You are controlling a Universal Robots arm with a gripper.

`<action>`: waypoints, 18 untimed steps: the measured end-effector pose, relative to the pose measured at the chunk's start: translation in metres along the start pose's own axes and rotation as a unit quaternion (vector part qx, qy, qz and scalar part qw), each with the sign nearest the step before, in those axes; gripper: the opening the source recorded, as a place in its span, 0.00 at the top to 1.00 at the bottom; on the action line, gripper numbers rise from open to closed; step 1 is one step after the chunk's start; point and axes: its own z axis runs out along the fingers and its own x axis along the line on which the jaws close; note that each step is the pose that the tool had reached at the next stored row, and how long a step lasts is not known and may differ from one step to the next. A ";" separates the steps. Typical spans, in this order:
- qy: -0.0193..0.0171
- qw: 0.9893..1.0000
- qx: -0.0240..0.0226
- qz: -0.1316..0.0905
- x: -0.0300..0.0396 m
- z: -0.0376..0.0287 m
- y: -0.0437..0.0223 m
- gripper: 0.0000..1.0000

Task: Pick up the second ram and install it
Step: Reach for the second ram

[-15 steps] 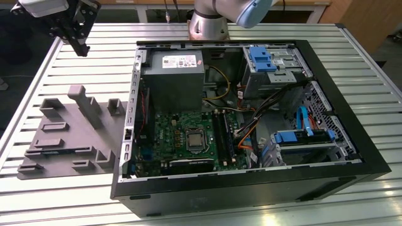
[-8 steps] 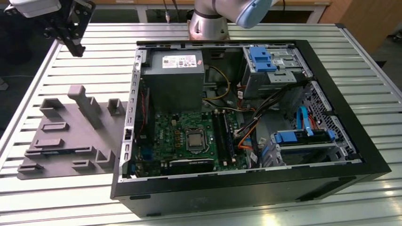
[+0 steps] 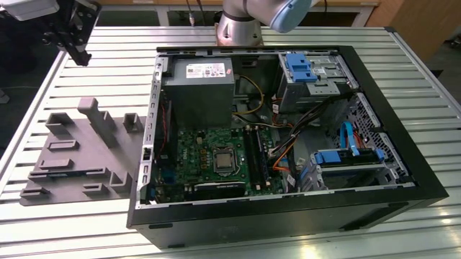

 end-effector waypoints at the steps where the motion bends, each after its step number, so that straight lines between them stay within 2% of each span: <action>1: 0.000 1.000 0.000 0.000 0.0014 -0.0001 -0.0003 0.89; 18: -0.003 1.000 0.000 0.000 0.0255 -0.0015 -0.0052 0.89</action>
